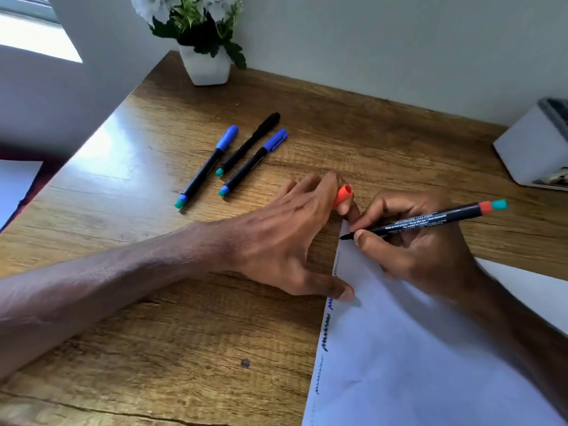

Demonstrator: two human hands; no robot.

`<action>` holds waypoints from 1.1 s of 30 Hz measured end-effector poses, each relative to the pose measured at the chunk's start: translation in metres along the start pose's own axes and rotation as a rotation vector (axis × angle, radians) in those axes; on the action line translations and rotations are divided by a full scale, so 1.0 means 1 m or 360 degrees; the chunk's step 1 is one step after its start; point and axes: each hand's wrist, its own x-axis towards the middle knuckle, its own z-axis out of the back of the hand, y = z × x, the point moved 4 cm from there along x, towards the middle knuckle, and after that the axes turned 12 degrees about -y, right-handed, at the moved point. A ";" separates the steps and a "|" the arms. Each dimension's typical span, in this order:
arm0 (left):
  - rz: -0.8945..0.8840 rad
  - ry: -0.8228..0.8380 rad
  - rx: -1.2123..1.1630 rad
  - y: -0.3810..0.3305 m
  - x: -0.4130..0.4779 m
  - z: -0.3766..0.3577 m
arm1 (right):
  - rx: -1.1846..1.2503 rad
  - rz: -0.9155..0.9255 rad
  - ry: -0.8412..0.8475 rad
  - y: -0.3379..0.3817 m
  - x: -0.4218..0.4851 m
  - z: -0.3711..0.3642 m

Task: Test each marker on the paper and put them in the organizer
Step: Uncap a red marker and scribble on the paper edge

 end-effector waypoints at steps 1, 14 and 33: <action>0.0002 0.0006 -0.0005 0.001 0.000 0.000 | -0.0028 0.0043 0.0001 0.000 0.000 -0.001; 0.0011 0.0011 -0.0071 0.004 0.001 0.000 | -0.0097 0.0208 0.0019 -0.002 -0.005 0.000; 0.0014 -0.0033 -0.0131 0.003 0.001 0.001 | -0.0141 0.0183 0.0008 -0.004 -0.004 -0.002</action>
